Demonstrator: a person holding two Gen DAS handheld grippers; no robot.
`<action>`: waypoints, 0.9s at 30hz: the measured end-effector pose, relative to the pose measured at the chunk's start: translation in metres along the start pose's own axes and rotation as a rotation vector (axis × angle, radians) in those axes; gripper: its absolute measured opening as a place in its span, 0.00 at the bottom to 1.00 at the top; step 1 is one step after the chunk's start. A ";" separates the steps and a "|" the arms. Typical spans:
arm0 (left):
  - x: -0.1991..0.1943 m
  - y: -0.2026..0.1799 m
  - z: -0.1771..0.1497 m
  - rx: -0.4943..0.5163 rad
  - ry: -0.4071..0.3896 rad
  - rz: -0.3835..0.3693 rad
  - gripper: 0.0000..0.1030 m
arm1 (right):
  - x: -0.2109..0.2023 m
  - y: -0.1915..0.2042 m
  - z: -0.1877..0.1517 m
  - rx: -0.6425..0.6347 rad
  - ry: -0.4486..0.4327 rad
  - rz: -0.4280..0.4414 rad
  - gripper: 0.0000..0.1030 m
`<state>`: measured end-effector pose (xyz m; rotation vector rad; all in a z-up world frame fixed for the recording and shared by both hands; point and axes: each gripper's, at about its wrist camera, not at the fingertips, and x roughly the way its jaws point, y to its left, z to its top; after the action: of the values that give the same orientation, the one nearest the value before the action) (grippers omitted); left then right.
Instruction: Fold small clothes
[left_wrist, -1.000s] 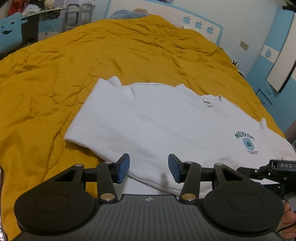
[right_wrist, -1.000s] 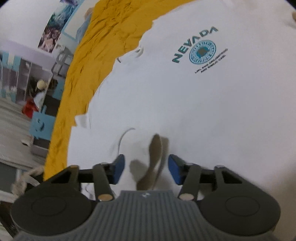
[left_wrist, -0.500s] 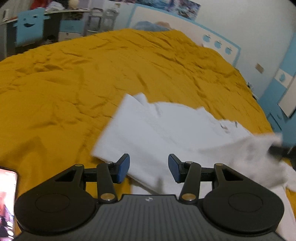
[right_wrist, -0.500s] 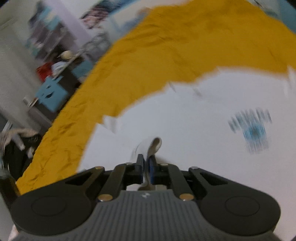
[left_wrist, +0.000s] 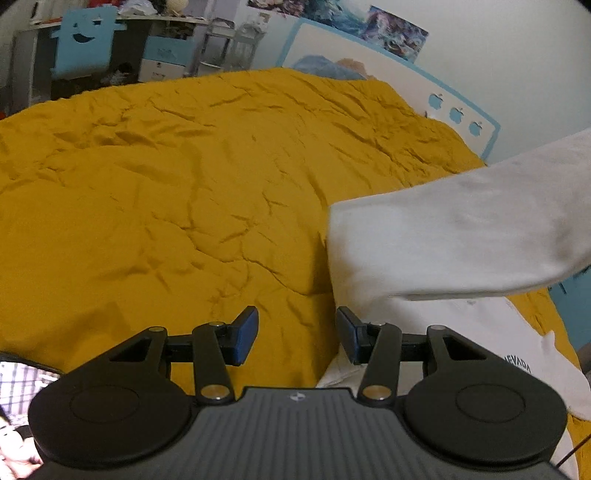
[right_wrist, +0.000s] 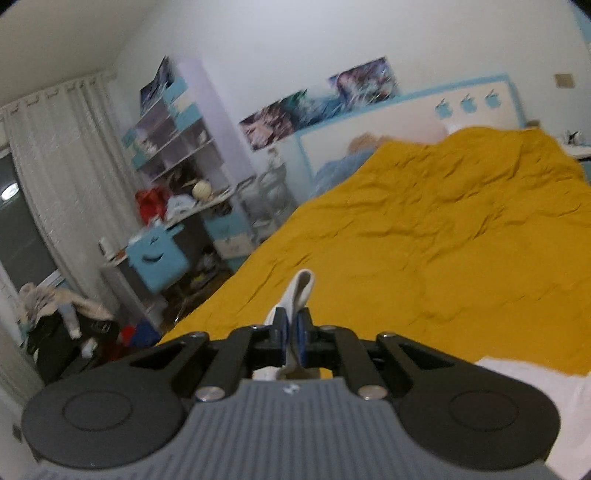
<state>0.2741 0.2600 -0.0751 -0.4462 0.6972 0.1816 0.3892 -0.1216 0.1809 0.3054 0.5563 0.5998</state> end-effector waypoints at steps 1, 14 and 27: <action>0.003 -0.001 -0.001 0.004 0.007 -0.006 0.55 | -0.005 -0.007 0.003 0.006 -0.001 -0.016 0.00; 0.068 -0.016 0.006 -0.041 0.138 -0.104 0.51 | 0.011 -0.203 -0.097 0.292 0.194 -0.298 0.00; 0.140 -0.021 0.026 -0.137 0.208 -0.153 0.04 | 0.026 -0.296 -0.148 0.368 0.242 -0.402 0.00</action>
<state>0.4011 0.2551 -0.1424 -0.6534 0.8535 0.0381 0.4542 -0.3226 -0.0752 0.4563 0.9374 0.1402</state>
